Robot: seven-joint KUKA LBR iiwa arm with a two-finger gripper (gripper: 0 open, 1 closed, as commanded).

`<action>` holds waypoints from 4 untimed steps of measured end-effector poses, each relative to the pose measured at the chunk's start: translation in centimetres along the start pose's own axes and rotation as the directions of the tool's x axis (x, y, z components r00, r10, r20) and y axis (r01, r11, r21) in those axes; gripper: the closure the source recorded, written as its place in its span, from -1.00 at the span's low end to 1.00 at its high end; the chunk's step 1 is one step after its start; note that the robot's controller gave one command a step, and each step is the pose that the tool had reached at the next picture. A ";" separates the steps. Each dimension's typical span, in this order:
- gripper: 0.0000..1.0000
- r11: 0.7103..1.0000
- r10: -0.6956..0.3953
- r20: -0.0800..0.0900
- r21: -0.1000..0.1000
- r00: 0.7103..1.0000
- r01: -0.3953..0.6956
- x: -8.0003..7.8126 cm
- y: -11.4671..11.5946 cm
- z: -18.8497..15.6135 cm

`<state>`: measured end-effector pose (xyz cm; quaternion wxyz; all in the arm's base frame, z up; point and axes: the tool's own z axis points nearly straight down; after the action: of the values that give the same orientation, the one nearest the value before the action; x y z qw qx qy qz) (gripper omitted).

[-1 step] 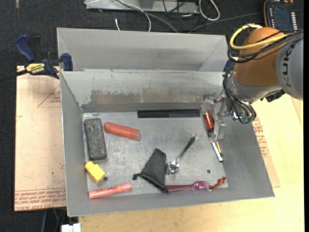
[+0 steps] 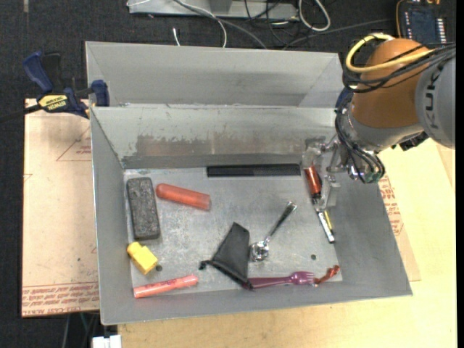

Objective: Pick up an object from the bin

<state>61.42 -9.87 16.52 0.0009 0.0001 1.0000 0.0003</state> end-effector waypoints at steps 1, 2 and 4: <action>-1.00 0.932 -0.362 -0.003 -0.005 0.932 0.362 2.8 7.8 9.3; -1.00 0.760 -0.650 0.006 0.003 0.760 0.650 5.0 8.6 0.8; -1.00 0.467 -0.884 0.002 -0.001 0.467 0.884 4.9 10.8 8.7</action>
Offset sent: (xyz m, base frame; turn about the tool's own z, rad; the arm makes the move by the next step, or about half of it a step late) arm -0.0515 0.0849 -0.0114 -0.7097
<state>56.59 0.97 7.84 0.0015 -0.5159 0.8566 0.0010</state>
